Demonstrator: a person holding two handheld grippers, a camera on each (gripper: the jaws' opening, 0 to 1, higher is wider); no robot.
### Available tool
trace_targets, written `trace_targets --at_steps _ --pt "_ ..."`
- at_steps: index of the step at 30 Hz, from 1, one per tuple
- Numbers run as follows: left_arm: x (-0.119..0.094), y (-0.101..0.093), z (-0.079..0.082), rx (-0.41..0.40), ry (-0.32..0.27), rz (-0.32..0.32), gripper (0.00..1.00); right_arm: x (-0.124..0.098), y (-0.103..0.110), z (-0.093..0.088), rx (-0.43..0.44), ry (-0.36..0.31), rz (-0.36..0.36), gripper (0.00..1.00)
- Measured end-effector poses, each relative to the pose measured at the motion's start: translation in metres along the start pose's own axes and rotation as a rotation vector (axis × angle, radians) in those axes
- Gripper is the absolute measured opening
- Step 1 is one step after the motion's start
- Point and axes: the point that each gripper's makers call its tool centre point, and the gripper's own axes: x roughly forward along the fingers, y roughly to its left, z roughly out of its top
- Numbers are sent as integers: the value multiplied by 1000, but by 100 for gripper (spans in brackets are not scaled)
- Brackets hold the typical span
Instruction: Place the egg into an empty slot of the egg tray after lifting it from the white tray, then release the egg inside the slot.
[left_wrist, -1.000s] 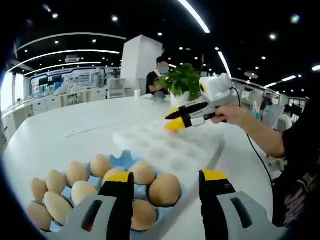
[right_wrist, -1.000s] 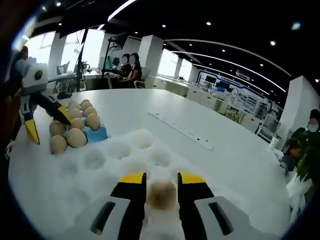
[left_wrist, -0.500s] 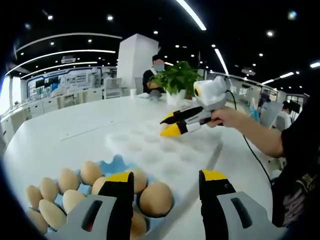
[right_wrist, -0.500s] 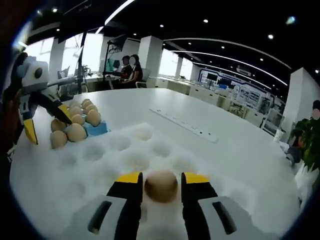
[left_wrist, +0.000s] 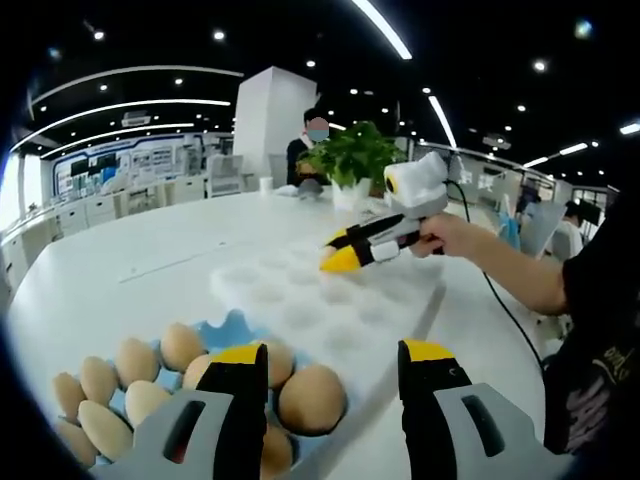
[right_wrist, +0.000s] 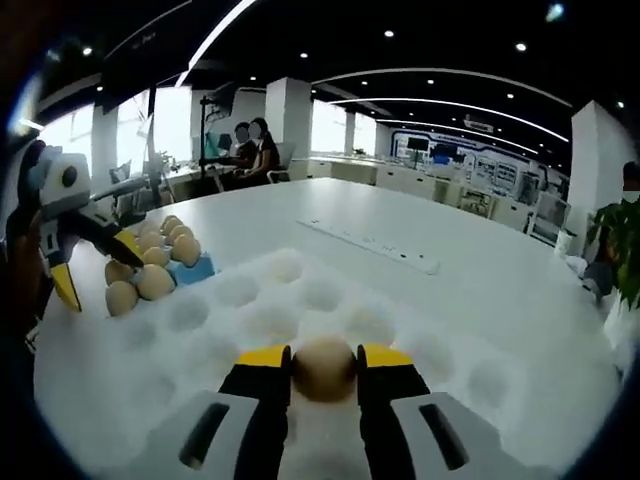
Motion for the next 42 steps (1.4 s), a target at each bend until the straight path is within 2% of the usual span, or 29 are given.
trace_targets --at_steps 12,23,37,42 --pt "-6 4 -3 -10 -11 6 53 -2 5 7 -30 12 -16 27" --pt "-10 5 -1 -12 -25 5 53 -10 7 35 -55 -37 -26 27" --pt "-22 10 -4 -22 -35 23 53 4 31 50 -93 -42 25 27" --pt "-25 12 -5 -25 -39 28 53 8 46 53 -102 -46 46 27"
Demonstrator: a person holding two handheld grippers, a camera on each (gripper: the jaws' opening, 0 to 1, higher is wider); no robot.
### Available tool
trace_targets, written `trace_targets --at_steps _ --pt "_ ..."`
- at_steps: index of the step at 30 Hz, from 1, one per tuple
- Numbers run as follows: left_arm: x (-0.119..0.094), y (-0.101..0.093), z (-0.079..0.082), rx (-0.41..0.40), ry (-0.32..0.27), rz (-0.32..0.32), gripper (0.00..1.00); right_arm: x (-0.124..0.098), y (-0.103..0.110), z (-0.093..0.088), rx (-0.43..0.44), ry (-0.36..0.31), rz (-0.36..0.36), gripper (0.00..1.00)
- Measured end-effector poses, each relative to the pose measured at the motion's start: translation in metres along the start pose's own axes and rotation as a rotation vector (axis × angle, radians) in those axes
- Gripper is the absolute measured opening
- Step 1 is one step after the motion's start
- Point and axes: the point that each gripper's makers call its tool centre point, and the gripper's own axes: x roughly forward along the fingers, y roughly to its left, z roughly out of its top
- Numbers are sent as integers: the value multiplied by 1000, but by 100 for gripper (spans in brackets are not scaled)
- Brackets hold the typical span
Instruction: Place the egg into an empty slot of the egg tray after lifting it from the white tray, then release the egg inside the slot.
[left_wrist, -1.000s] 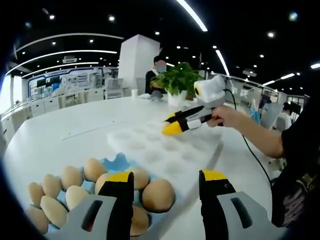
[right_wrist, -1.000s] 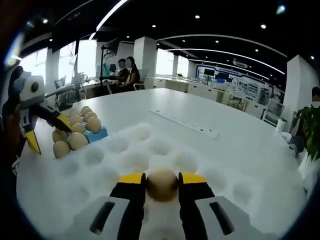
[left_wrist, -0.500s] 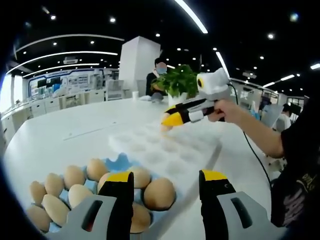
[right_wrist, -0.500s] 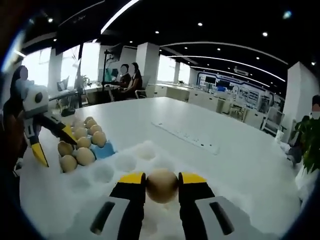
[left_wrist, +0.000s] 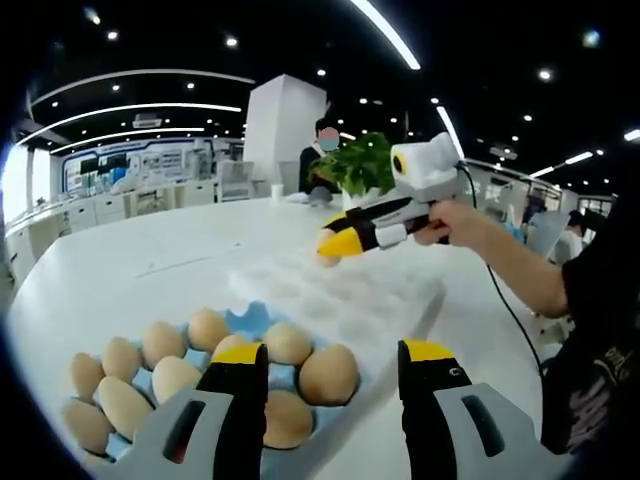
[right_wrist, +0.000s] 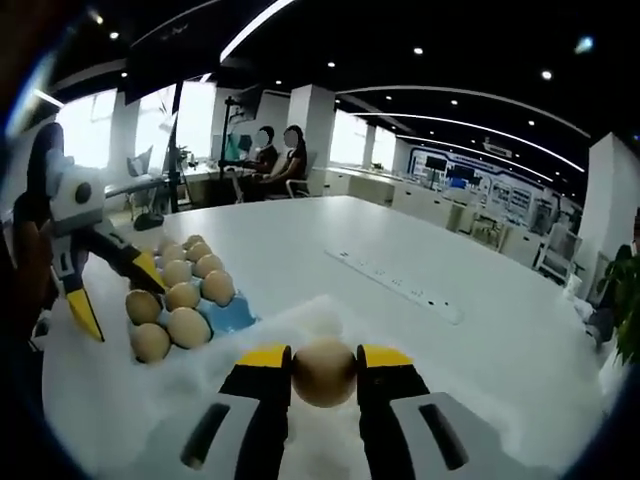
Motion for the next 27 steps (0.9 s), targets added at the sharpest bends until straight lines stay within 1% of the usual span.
trace_targets --at_steps 6,15,17,21,27 --pt "-4 4 -3 -8 -3 3 53 7 13 4 -10 3 22 27" --pt "-10 11 -7 -17 -6 11 53 9 19 4 -21 4 53 27" --pt "-12 13 -8 -21 -8 15 53 29 22 9 -23 5 61 27" --pt "-15 18 -11 -28 -9 22 53 29 29 10 -28 6 79 27" --pt "-19 22 -12 -41 -21 27 53 26 30 8 -36 16 97 27"
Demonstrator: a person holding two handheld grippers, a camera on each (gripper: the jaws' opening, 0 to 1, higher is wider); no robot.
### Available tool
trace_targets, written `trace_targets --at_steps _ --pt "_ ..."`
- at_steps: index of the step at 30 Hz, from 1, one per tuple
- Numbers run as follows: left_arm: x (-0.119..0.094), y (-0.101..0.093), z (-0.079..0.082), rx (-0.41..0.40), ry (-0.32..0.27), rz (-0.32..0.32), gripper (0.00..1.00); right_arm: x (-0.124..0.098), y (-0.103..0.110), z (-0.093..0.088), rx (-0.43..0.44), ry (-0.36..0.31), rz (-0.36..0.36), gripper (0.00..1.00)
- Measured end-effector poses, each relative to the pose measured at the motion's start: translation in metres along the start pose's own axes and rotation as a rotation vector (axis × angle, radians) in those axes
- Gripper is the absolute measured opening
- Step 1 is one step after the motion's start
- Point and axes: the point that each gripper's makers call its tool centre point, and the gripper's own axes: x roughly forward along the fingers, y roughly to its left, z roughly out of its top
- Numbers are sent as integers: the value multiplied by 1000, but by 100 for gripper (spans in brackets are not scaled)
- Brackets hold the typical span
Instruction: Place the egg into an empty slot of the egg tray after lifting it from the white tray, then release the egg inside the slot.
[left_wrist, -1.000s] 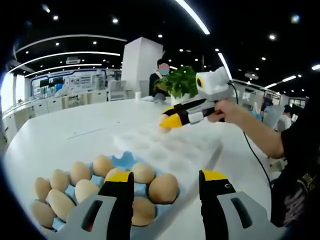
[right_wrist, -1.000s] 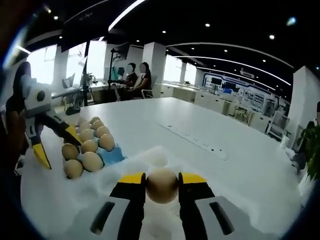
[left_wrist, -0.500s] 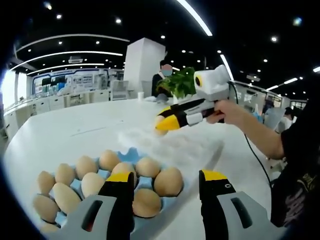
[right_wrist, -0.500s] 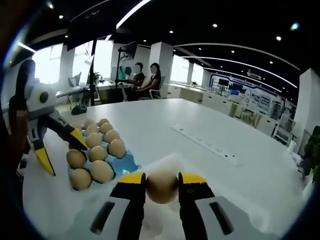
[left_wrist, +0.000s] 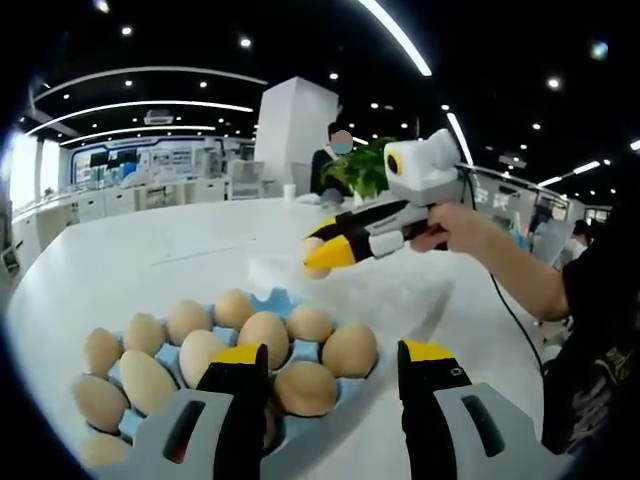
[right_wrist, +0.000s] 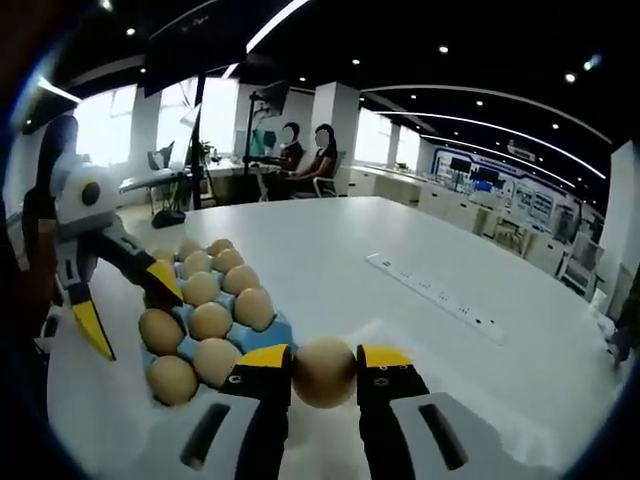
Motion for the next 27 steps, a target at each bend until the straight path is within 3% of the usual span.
trace_targets --at_steps 2,4,8,10,27 --pt "0 1 1 1 -2 1 53 -1 0 1 -1 -2 4 27" --pt "0 2 1 0 -5 0 53 23 7 6 -4 4 10 27" --pt "1 3 2 1 -9 -5 53 25 12 10 2 1 22 27" --pt "1 4 2 3 -8 -6 53 38 13 12 6 0 24 27" --pt "1 10 7 0 -17 -4 53 59 56 25 16 -3 81 26"
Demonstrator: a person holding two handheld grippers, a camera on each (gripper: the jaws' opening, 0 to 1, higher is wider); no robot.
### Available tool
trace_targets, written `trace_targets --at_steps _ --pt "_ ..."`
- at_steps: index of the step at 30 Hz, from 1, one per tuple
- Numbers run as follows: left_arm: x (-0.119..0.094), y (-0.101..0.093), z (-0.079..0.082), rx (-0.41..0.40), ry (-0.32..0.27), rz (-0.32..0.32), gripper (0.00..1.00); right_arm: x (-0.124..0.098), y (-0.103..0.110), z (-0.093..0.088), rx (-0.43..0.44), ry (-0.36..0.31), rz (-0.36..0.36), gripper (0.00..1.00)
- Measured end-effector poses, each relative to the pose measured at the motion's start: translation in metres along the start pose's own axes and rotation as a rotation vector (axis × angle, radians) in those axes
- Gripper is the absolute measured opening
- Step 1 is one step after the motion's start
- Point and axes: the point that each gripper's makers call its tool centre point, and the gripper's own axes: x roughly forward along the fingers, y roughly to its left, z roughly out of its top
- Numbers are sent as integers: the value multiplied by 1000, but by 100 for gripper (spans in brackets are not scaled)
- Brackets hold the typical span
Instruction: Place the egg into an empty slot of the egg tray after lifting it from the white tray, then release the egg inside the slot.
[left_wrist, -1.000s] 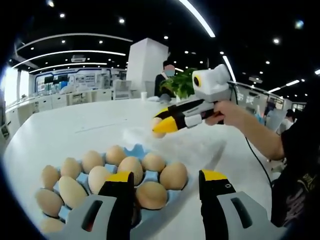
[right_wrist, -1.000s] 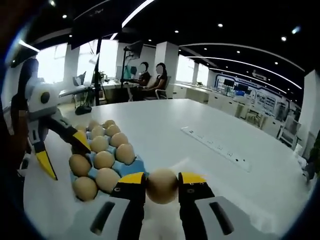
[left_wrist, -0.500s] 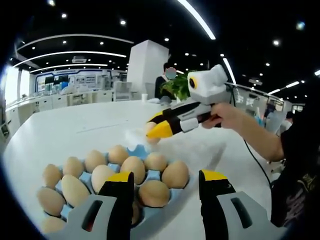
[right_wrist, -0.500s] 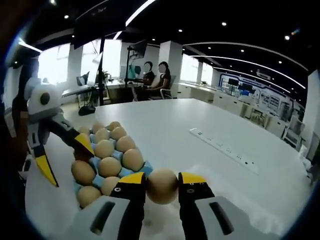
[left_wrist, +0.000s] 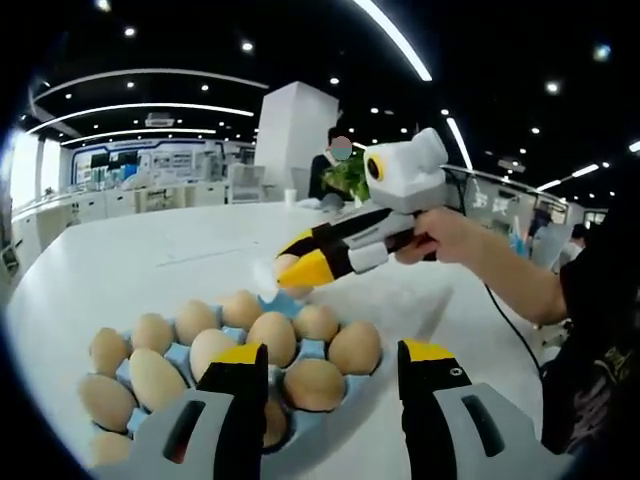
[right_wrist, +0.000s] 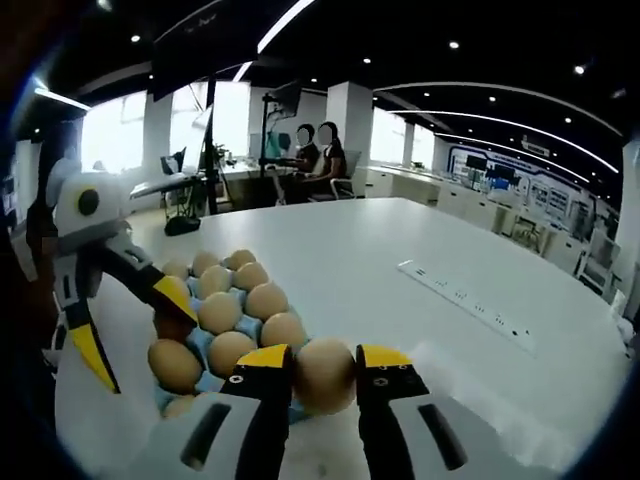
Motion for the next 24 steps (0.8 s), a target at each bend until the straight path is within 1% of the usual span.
trace_targets --at_steps 5,7,9,13,15,16,17,18,19,20,21,24 --pt "-2 2 1 -2 -3 3 53 13 -2 -4 3 12 18 26" --pt "-3 3 1 -3 -5 4 53 15 1 -4 2 15 25 26" --pt "-4 3 0 -3 -5 5 53 19 0 -5 7 18 32 26" --pt "-4 2 0 3 -4 3 53 19 -1 -9 12 20 30 26" --pt "-4 2 1 -3 -7 2 53 19 -6 -10 54 10 33 26" --pt "-4 2 1 -3 -8 2 53 20 -7 -10 61 8 33 26" --pt "-4 2 1 -2 -7 1 53 19 -10 -11 96 5 40 26" --pt "-3 2 1 -2 -7 1 53 20 -11 -12 111 5 44 25" --pt "-3 2 1 -2 -7 1 53 18 -13 -13 110 5 47 22" --pt "-3 2 1 -2 -7 1 53 17 -11 -10 97 -16 44 21" --pt "-3 2 1 -2 -8 2 53 16 -9 -11 104 -5 47 22" --pt "-2 3 1 -3 -7 4 53 15 -13 -9 101 -11 41 23"
